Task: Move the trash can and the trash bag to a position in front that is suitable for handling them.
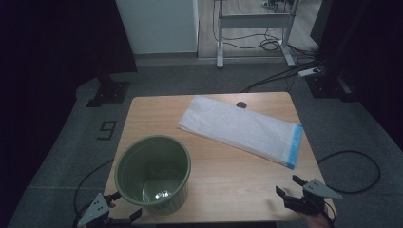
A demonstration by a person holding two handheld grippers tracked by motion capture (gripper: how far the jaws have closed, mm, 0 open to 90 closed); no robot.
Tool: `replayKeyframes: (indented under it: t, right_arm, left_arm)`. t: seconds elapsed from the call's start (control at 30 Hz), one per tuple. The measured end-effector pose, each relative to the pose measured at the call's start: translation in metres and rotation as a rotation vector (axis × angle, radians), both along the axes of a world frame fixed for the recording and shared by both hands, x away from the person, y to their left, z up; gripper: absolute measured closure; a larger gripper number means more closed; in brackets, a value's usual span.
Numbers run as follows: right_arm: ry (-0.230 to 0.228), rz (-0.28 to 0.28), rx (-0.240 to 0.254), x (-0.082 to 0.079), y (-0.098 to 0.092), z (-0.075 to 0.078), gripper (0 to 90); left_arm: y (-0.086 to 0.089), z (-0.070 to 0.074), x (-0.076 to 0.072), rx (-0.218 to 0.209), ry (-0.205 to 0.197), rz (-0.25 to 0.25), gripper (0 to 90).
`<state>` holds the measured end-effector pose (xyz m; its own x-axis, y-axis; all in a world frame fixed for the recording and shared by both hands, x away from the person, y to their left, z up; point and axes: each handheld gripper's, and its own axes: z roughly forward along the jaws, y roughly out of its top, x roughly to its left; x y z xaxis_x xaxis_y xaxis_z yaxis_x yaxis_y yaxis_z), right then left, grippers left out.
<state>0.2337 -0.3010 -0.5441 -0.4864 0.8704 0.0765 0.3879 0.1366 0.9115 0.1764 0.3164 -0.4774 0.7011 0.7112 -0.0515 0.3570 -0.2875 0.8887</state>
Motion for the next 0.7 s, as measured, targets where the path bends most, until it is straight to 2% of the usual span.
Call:
replayKeyframes:
  t: [0.03,0.17,0.23,0.43,0.6,0.7]
  right_arm:
    - [0.001,0.001,-0.002,0.000,0.000,0.000,16.2]
    - [0.003,0.005,-0.001,0.000,0.000,-0.001,16.3]
    - [-0.012,0.014,-0.010,0.000,0.002,0.000,16.7]
    - [-0.017,0.026,-0.017,-0.001,0.005,0.000,17.0]
    - [-0.010,0.027,-0.019,-0.002,0.003,-0.002,17.2]
    - [-0.013,0.016,-0.011,-0.004,0.000,-0.002,17.4]
  left_arm:
    - [-0.006,0.002,0.001,0.018,-0.004,-0.004,6.2]
    - [-0.010,0.002,0.005,0.008,-0.006,-0.014,7.2]
    - [-0.014,0.001,0.010,0.014,-0.004,-0.014,7.8]
    - [-0.018,-0.001,0.018,0.018,-0.001,-0.022,8.2]
    - [-0.023,0.000,0.027,0.014,0.005,-0.046,8.1]
    - [-0.033,0.000,0.037,0.013,0.008,-0.071,8.2]
